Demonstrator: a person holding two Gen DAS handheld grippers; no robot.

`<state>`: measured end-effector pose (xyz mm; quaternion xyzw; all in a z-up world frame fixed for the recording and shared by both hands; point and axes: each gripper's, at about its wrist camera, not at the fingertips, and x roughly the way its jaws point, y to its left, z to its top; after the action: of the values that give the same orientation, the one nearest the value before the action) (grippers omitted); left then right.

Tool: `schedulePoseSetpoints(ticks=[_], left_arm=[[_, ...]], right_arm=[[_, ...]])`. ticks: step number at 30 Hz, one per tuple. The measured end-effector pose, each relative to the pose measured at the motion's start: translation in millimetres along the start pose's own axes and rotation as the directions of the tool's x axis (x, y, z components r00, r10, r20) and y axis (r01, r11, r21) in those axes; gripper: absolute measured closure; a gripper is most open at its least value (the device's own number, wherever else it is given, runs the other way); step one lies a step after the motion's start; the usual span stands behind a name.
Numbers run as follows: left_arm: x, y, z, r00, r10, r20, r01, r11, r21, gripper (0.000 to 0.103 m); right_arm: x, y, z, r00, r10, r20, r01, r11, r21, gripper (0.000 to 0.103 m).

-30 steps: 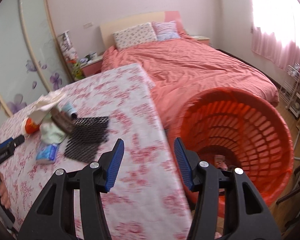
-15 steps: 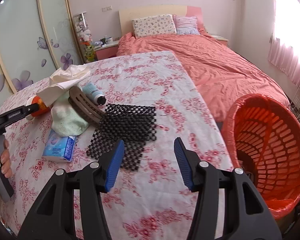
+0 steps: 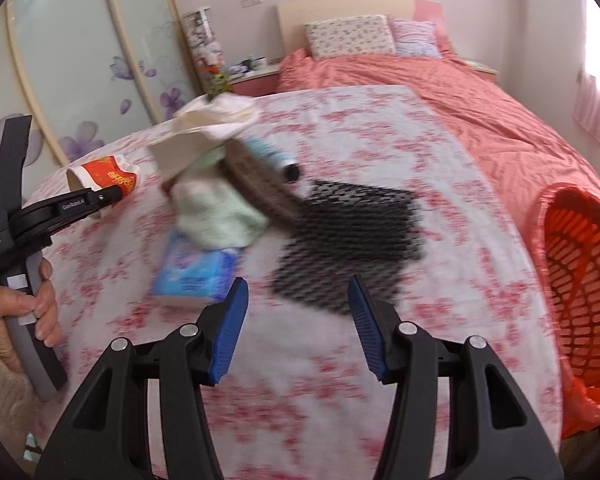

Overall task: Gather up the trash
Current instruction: 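Grasp the white-orange paper cup by its rim with the left gripper, then grasp the blue Vinda tissue pack with the right gripper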

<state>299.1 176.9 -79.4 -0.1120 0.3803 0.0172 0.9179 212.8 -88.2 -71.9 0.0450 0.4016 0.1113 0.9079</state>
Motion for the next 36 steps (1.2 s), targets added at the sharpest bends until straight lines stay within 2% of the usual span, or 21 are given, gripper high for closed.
schedulePoseSetpoints(ticks=[4,9,11,15,18,20,23,27,34,36], left_arm=[[-12,23,-7,1.000,0.003,-0.010,-0.003,1.000,-0.030,0.096],[-12,43,-15,0.999,-0.022,-0.049,0.017,0.994,-0.104,0.090],[-13,47,-16,0.998,-0.032,-0.049,0.026,0.992,-0.125,0.090],[-13,44,-18,0.998,-0.036,-0.051,0.031,0.993,-0.111,0.086],[-13,43,-17,0.998,-0.035,-0.050,0.029,0.995,-0.099,0.082],[-13,42,-16,0.998,-0.034,-0.048,0.030,0.995,-0.092,0.078],[-15,45,-16,0.998,-0.042,-0.040,0.039,0.996,-0.079,0.077],[-18,50,-15,0.998,-0.052,-0.029,0.050,0.996,-0.070,0.077],[-13,46,-12,0.999,-0.024,-0.042,0.021,0.997,-0.074,0.077],[-10,45,-11,0.999,-0.014,-0.048,0.011,0.997,-0.079,0.081]], right_arm=[[10,20,2,0.998,0.054,-0.024,-0.054,0.999,0.001,0.044],[23,48,7,0.996,0.073,-0.045,-0.073,0.997,-0.006,0.037],[25,57,9,0.997,0.064,-0.047,-0.064,0.998,-0.013,0.036],[38,73,15,0.998,-0.015,-0.064,0.014,1.000,-0.028,0.033],[42,83,15,0.995,-0.080,-0.060,0.076,0.995,-0.066,0.036],[40,81,15,0.995,-0.079,-0.057,0.075,0.995,-0.071,0.045],[32,68,9,0.996,-0.070,-0.056,0.065,0.995,-0.081,0.049],[24,50,4,0.996,-0.067,-0.054,0.063,0.995,-0.073,0.049],[29,53,7,0.996,-0.065,-0.053,0.062,0.996,-0.062,0.048],[31,54,8,0.996,-0.072,-0.053,0.069,0.996,-0.056,0.048]])
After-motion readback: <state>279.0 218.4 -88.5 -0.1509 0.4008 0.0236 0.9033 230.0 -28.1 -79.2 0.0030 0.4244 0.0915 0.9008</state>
